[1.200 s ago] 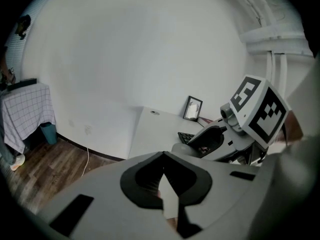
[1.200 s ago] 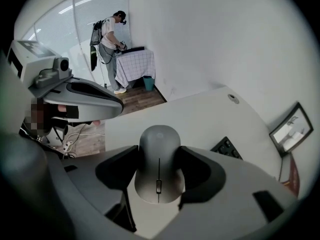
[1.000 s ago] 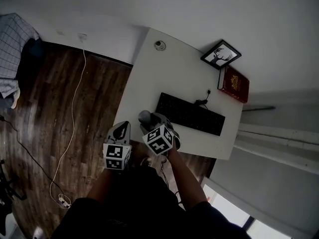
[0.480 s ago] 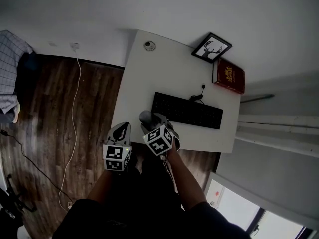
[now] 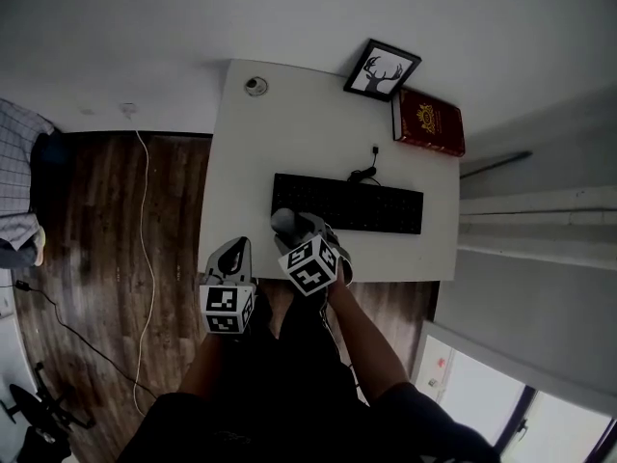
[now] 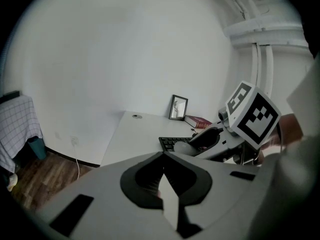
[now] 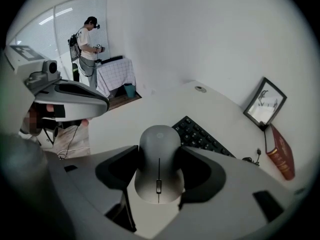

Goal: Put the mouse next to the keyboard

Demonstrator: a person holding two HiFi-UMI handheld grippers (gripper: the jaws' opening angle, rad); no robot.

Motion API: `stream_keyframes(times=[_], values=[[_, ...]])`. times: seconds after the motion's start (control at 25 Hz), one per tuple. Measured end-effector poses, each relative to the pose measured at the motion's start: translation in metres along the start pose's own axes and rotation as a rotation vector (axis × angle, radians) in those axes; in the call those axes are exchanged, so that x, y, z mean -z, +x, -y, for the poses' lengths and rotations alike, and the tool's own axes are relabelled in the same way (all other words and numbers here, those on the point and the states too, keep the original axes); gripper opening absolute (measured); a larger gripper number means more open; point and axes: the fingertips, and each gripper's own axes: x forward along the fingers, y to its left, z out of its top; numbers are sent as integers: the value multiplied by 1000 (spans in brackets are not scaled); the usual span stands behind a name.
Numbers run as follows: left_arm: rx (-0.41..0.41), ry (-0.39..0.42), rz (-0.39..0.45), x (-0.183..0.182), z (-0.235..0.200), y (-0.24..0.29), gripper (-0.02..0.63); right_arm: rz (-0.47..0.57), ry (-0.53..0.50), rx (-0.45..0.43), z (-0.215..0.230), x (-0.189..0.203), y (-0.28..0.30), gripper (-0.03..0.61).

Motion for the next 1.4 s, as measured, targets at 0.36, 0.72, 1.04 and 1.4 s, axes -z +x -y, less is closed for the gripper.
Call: stream_keyframes(times=[0.36, 0.72, 1.04, 1.4], values=[[55, 31, -21, -9, 57, 37, 0, 16, 67, 18, 45, 30, -19, 279], [118, 83, -59, -14, 106, 66, 0, 13, 134, 51, 87, 62, -40, 279], [178, 124, -88, -12, 146, 87, 0, 14, 190, 81, 120, 89, -57, 279], [229, 174, -122, -12, 185, 110, 0, 21, 252, 116, 155, 119, -74, 279]])
